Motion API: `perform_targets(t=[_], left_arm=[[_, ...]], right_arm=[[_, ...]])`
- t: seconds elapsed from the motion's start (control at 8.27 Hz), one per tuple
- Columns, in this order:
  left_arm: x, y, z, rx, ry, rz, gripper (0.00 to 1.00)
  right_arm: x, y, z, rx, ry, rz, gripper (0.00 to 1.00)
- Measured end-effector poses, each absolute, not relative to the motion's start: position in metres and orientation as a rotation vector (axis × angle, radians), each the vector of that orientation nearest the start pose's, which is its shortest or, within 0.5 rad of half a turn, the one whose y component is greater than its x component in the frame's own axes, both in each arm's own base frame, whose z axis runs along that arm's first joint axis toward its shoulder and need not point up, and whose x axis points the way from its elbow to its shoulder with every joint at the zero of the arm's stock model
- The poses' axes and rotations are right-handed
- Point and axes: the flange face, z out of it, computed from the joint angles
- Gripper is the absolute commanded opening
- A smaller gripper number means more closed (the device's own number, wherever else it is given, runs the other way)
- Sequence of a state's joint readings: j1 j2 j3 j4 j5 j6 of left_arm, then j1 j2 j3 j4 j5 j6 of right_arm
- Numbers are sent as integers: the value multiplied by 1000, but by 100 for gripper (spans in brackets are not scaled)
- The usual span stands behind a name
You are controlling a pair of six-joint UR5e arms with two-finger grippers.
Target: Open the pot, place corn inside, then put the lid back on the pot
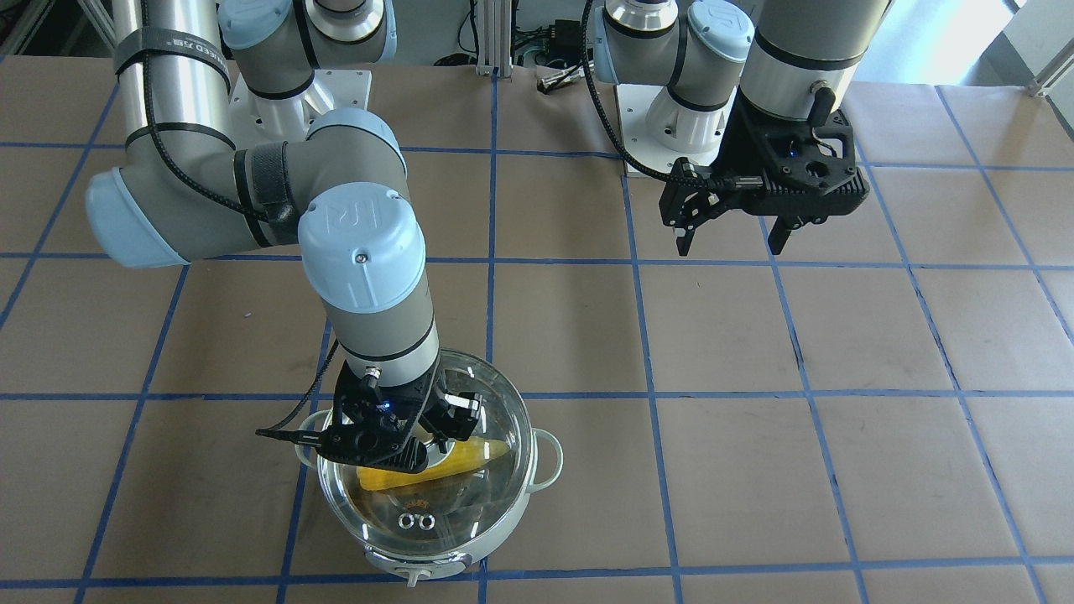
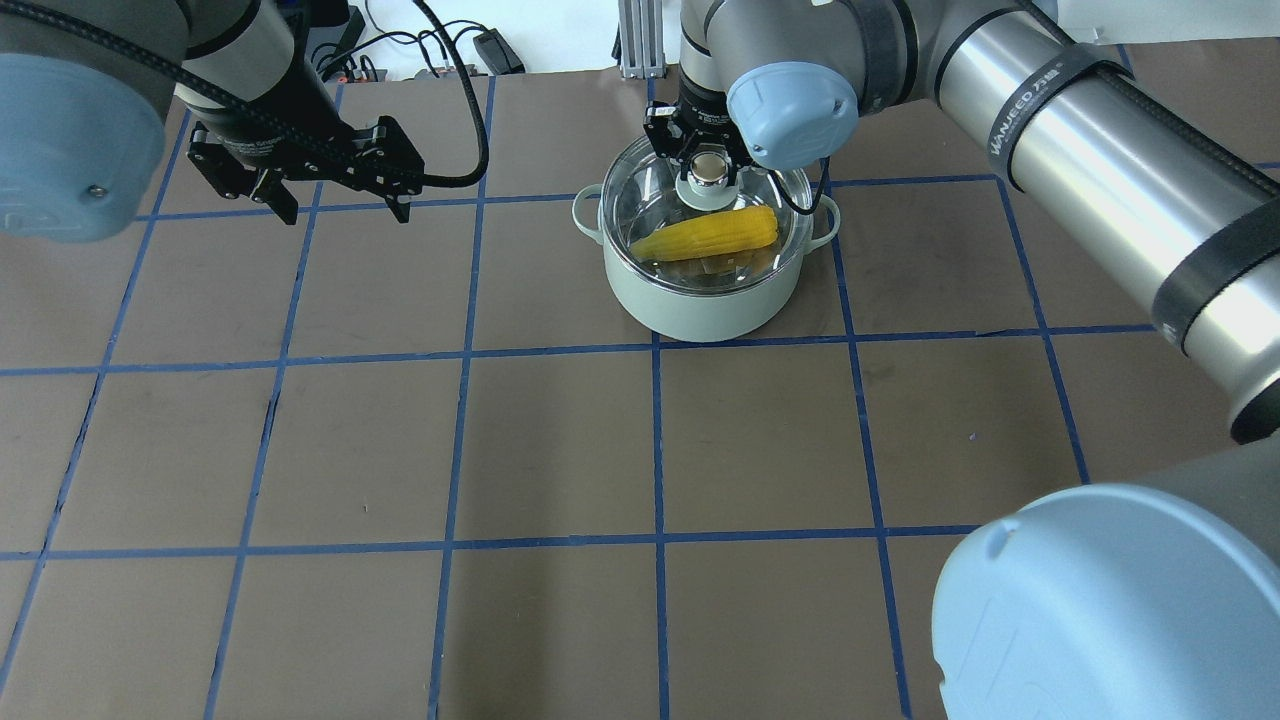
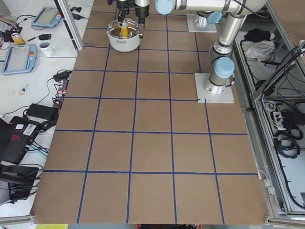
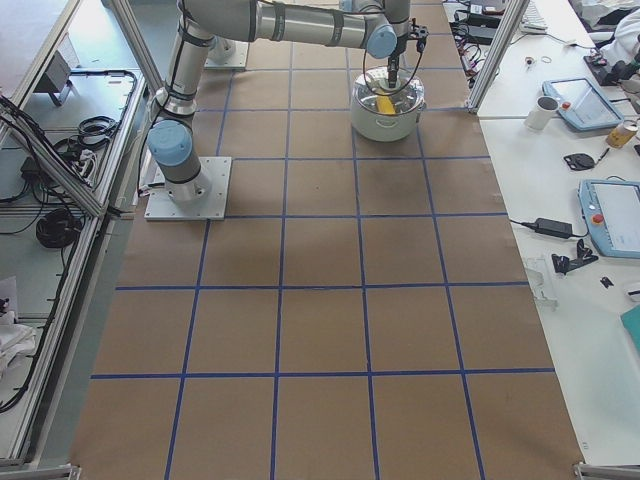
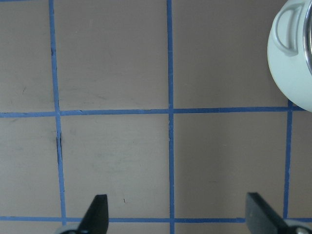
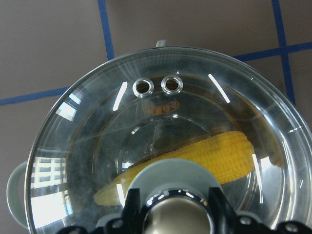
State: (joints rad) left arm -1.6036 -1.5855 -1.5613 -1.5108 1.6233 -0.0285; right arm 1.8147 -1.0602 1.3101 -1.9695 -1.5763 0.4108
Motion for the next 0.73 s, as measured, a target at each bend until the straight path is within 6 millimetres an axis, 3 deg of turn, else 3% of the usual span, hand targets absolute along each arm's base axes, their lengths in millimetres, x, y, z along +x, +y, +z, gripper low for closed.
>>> perform_targets(t=[0.73], left_arm=[[-149,-494,494,8,3142,-64,100]], right_arm=[[298,-649,348,273,3082,-228,13]])
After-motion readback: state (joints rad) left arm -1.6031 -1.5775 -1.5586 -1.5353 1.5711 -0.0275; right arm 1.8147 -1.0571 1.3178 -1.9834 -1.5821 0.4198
